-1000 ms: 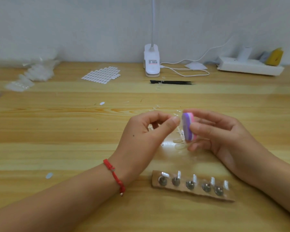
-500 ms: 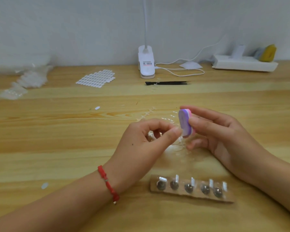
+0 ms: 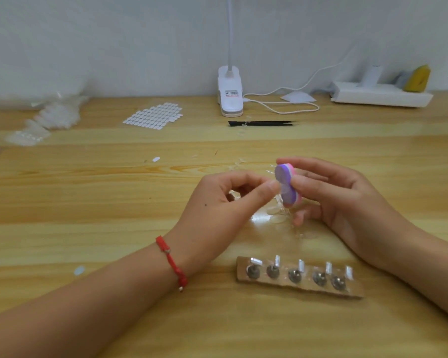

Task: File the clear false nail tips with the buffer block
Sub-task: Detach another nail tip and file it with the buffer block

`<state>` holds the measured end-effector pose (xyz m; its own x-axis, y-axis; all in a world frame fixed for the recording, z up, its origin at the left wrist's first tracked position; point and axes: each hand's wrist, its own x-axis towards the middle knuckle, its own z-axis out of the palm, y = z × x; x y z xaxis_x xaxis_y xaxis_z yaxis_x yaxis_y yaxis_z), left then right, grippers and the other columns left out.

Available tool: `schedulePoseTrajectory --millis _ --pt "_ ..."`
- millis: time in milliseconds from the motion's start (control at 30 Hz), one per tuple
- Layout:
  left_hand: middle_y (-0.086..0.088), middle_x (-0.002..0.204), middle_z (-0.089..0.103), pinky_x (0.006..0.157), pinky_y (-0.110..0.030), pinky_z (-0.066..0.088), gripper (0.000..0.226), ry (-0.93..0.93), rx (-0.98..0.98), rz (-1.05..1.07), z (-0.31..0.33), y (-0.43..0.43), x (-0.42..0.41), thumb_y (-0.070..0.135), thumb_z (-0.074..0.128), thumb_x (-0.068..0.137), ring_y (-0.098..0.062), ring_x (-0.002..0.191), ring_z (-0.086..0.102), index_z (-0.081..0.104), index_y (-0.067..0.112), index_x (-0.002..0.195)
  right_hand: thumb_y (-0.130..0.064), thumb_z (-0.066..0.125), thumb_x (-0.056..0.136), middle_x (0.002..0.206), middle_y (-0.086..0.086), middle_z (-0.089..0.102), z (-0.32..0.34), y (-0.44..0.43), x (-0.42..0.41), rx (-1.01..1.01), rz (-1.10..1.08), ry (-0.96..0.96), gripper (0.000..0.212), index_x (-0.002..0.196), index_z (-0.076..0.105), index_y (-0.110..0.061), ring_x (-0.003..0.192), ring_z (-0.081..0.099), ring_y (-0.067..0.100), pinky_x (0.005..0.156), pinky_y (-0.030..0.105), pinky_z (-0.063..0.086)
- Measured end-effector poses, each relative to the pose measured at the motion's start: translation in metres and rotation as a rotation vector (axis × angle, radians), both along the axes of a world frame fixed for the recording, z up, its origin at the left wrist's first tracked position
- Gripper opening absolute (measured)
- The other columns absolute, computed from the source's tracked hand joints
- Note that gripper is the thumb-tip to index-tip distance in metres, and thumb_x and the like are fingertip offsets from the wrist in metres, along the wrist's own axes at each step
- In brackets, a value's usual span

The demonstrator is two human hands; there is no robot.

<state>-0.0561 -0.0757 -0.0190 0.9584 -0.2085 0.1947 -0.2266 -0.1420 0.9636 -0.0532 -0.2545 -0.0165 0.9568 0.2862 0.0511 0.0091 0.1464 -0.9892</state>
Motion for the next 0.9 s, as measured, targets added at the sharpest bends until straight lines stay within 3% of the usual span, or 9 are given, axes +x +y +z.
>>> schedulePoseTrajectory --millis 167,400,600,767,900 --pt "0.007 0.072 0.062 0.063 -0.011 0.042 0.017 -0.001 -0.014 0.058 -0.0011 0.0016 0.0031 0.031 0.066 0.082 0.0 0.066 0.051 0.075 0.016 0.084 -0.028 0.073 0.068 0.082 0.009 0.067 0.0004 -0.0005 -0.0003 -0.026 0.035 -0.015 0.032 0.099 0.077 -0.022 0.066 0.062 0.016 0.052 0.024 0.051" --pt "0.012 0.06 0.056 0.052 -0.012 0.036 0.024 0.025 -0.012 -0.008 0.0001 -0.0016 -0.0016 0.044 0.065 0.069 -0.001 0.051 0.04 0.074 0.023 0.072 -0.018 0.075 0.072 0.081 0.009 0.069 -0.0012 -0.0016 0.0008 0.043 -0.03 0.005 0.029 0.101 0.077 -0.02 0.066 0.064 0.017 0.051 0.023 0.052" --pt "0.014 0.059 0.053 0.053 -0.012 0.037 0.021 0.015 -0.049 0.004 0.0015 -0.0022 0.0 0.04 0.063 0.072 -0.001 0.054 0.042 0.073 0.021 0.074 -0.017 0.078 0.063 0.076 0.003 0.071 0.0006 0.0001 -0.0006 0.023 0.01 0.002 0.035 0.097 0.079 -0.019 0.06 0.06 0.012 0.048 0.021 0.049" --pt "0.013 0.06 0.053 0.052 -0.014 0.034 0.022 -0.018 -0.017 -0.021 0.0021 -0.0028 -0.002 0.043 0.063 0.072 -0.004 0.053 0.039 0.072 0.024 0.073 -0.021 0.075 0.066 0.079 0.003 0.071 0.0009 -0.0006 -0.0002 0.028 -0.001 0.026 0.033 0.099 0.078 -0.016 0.061 0.058 0.011 0.047 0.021 0.047" --pt "0.017 0.055 0.051 0.049 -0.007 0.03 0.017 -0.046 0.033 -0.086 0.0038 -0.0052 -0.0038 0.034 0.065 0.079 0.002 0.047 0.039 0.073 0.02 0.076 -0.023 0.068 0.071 0.085 -0.001 0.073 -0.0006 -0.0002 -0.0004 0.014 -0.024 0.021 0.031 0.1 0.078 -0.018 0.062 0.059 0.009 0.046 0.02 0.046"
